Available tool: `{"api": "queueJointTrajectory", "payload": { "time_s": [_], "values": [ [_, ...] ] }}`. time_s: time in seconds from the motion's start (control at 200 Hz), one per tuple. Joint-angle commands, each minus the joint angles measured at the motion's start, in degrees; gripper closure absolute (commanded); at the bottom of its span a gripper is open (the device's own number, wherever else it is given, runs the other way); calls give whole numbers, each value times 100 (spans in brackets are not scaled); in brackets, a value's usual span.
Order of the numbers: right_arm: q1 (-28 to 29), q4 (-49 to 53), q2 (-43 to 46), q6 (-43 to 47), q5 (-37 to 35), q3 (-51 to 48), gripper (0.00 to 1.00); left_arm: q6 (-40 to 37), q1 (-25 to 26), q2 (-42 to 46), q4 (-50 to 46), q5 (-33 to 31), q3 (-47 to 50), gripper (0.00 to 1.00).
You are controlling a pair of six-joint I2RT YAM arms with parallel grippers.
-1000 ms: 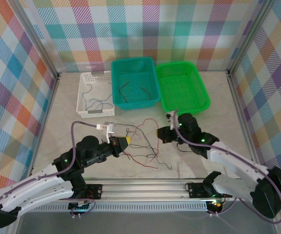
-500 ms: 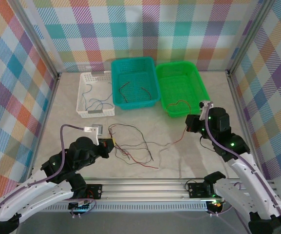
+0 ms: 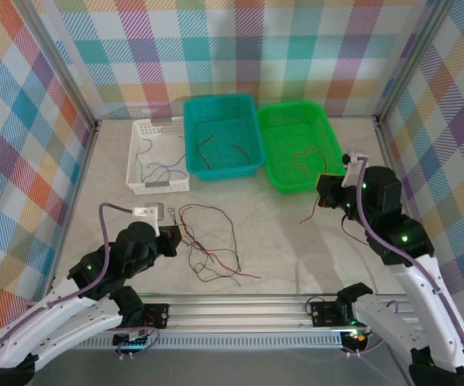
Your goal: Untangle the cables
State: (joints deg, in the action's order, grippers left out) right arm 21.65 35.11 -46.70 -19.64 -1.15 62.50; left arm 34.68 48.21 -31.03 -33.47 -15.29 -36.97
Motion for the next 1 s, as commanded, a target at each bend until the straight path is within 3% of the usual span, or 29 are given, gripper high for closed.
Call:
{"api": "queueJointTrajectory", "payload": {
  "time_s": [0.0,0.145,0.485,0.77,0.995],
  "values": [
    [-13,-457,-594,-33,898,329,100,-7,-69,-23,352,168,-82,100],
    [62,-1012,-1524,-280,1390,818,100,74,-74,-161,528,328,-8,100],
    [433,-1857,-4426,-221,1415,2904,100,189,-72,-685,1193,631,103,100],
    [525,-1446,-6855,88,1013,5108,100,257,-73,-1051,1588,821,56,100],
    [566,-444,-8732,236,1003,7218,100,364,-70,-1138,1693,875,93,100]
  ]
}}
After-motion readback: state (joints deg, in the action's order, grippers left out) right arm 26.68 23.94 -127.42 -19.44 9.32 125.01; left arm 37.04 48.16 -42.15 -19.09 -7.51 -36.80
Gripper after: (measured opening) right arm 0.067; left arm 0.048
